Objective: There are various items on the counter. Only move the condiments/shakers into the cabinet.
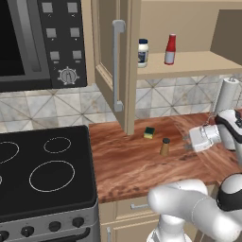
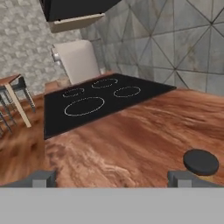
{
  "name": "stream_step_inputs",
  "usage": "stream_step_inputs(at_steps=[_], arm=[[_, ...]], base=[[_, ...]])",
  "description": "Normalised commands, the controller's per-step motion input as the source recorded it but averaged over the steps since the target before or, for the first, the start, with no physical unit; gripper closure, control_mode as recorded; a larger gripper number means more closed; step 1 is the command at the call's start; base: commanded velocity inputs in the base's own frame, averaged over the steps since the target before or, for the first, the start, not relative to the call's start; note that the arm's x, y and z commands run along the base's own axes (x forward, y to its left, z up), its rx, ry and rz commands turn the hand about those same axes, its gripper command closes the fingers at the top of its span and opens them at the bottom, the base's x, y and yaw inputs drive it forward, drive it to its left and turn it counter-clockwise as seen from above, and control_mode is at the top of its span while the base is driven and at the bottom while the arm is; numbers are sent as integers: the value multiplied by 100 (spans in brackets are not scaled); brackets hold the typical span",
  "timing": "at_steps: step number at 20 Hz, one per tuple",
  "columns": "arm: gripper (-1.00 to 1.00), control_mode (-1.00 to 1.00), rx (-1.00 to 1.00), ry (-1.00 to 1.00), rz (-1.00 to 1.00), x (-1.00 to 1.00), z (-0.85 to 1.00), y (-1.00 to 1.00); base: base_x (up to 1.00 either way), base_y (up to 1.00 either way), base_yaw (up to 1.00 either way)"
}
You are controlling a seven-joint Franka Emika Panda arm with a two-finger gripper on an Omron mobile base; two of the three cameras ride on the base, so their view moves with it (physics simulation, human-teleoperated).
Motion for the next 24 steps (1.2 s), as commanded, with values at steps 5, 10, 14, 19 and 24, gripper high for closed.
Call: stream_step_inputs(at_steps=[5, 10, 14, 19, 24], arm=[[-100, -100, 0, 6, 0, 24, -20, 3], [-100, -100, 0, 6, 0, 19, -25, 0], [-100, -100, 0, 2, 1, 10, -14, 0], [-100, -100, 0, 0, 6, 2, -10, 0], [-100, -100, 0, 0, 11, 0, -8, 0]], base=[[0, 0, 0], [0, 0, 0], [0, 0, 0], [0, 0, 0], [0, 0, 0]])
